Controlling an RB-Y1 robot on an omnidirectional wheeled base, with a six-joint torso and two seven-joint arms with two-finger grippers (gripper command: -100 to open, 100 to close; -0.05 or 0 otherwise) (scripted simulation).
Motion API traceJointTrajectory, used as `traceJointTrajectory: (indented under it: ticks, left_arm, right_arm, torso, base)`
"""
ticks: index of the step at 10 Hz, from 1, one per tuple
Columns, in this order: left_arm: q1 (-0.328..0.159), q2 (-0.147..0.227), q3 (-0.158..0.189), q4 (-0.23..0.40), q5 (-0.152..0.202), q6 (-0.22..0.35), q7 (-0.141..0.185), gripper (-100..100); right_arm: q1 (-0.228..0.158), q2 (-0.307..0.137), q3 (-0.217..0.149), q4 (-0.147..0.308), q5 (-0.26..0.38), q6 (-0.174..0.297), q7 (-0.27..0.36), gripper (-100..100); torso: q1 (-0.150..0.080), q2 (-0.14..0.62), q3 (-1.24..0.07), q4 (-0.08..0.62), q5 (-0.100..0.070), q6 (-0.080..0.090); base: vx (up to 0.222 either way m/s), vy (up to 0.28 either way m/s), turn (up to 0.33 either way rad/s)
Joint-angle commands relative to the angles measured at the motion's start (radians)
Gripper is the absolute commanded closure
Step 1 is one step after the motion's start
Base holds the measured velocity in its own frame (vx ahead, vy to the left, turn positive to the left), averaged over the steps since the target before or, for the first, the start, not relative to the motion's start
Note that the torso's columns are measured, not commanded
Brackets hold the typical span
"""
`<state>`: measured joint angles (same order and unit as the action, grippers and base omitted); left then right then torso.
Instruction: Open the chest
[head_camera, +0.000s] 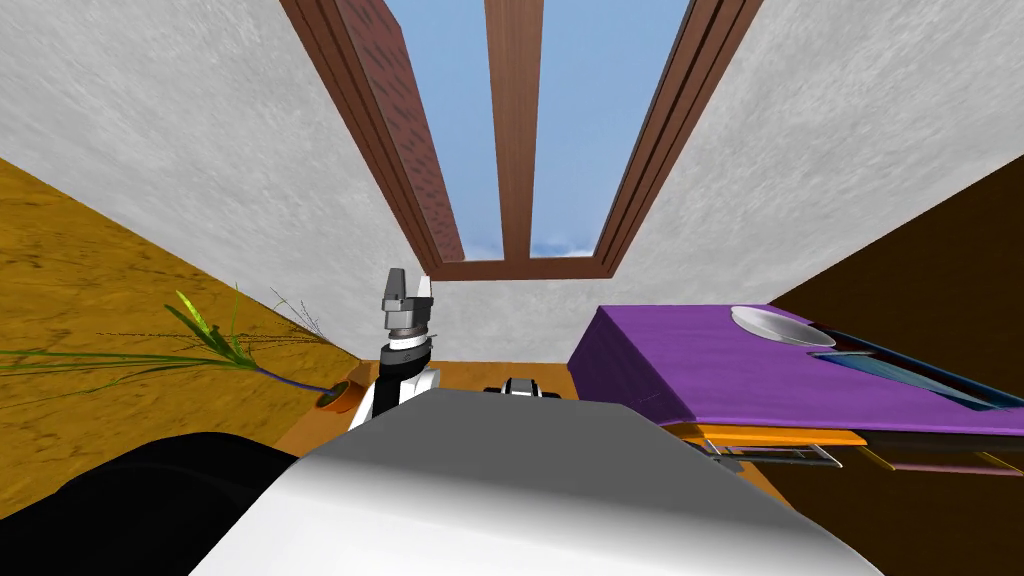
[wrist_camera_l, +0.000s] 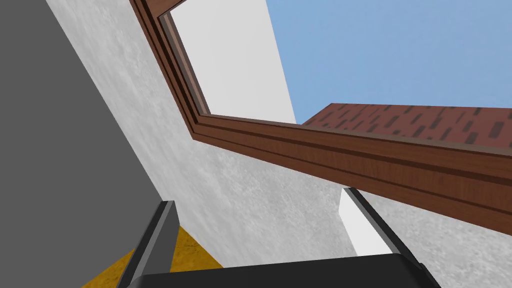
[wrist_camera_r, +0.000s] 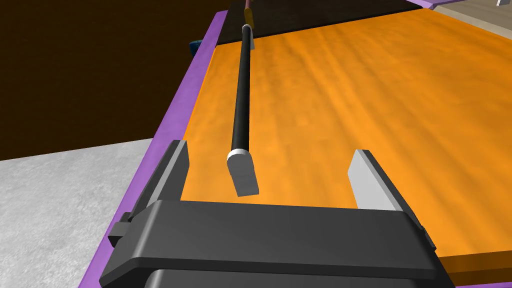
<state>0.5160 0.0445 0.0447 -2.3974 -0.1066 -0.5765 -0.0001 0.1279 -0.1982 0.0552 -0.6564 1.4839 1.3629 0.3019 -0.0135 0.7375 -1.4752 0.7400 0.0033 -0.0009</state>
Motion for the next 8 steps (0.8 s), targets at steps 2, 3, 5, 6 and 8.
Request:
traceJointTrajectory:
  ticks: [2,3,5,6,8]
  left_arm:
    - [0.001,0.0,0.0,0.0,0.0,0.0,0.0,0]
    - [0.001,0.0,0.0,0.0,0.0,0.0,0.0,0]
    - [0.001,0.0,0.0,0.0,0.0,0.0,0.0,0]
    - [0.001,0.0,0.0,0.0,0.0,0.0,0.0,0]
    - [0.001,0.0,0.0,0.0,0.0,0.0,0.0,0]
  right_arm:
    - [0.041,-0.021,0.008,-0.027,0.018,-0.007,-0.022,100]
    - [0.059,-0.025,0.015,-0.033,0.027,-0.012,-0.037,100]
    - [0.095,-0.033,0.028,-0.045,0.044,-0.022,-0.066,100]
    - [0.113,-0.037,0.034,-0.051,0.053,-0.028,-0.081,100]
    - [0.15,-0.045,0.047,-0.064,0.07,-0.038,-0.11,100]
  torso:
    - [0.005,-0.012,-0.007,-0.005,-0.002,0.004]
    - [0.005,-0.01,-0.007,-0.004,-0.002,0.003]
    - [0.003,0.001,0.0,0.0,-0.001,0.0]
    - [0.006,0.001,0.0,-0.001,-0.002,0.001]
    - [0.008,0.0,-0.001,-0.002,-0.004,0.001]
  base:
    - [0.126,0.039,-0.182]
    - [0.127,0.032,-0.097]
    - [0.098,0.026,-0.108]
    - [0.129,0.059,-0.162]
    - [0.126,0.03,-0.095]
